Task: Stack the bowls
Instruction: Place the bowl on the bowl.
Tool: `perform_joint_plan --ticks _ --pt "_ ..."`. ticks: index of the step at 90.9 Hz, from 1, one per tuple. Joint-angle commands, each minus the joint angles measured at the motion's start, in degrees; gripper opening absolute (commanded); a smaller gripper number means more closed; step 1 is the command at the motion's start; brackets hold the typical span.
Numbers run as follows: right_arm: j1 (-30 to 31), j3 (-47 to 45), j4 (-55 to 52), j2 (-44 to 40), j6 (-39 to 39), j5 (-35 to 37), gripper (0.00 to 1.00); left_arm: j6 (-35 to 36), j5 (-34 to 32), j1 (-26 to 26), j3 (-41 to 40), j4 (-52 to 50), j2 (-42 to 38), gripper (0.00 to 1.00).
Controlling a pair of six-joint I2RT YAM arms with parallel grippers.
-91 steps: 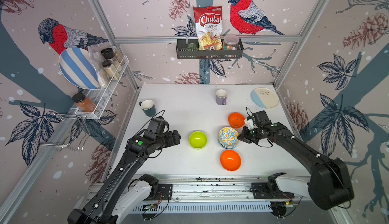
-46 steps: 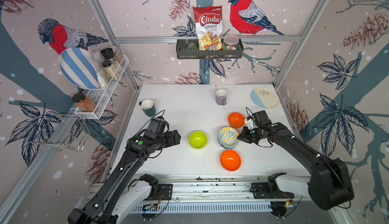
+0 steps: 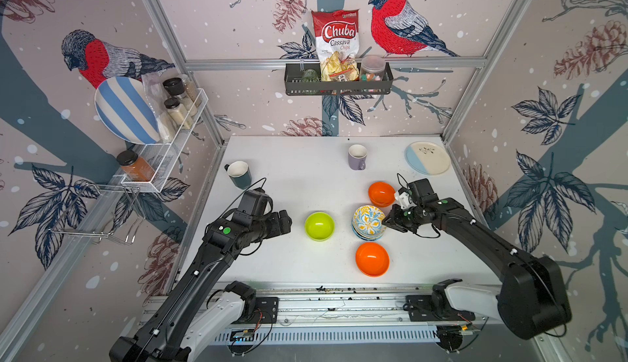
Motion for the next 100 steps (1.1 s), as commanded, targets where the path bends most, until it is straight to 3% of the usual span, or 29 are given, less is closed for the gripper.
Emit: perform_joint_plan --ticks 1,77,100 --pt "0.08 0.07 -0.28 -0.07 -0.65 -0.7 0.18 0.29 0.44 0.14 -0.09 1.02 0.01 0.92" --pt "-1.21 0.16 -1.43 -2.03 -0.75 0.68 0.19 0.18 0.44 0.19 -0.14 1.11 -0.03 0.92" --pt "-5.34 0.01 -1.68 -3.94 -0.49 3.69 0.23 -0.27 -0.35 0.17 -0.26 0.85 -0.2 0.91"
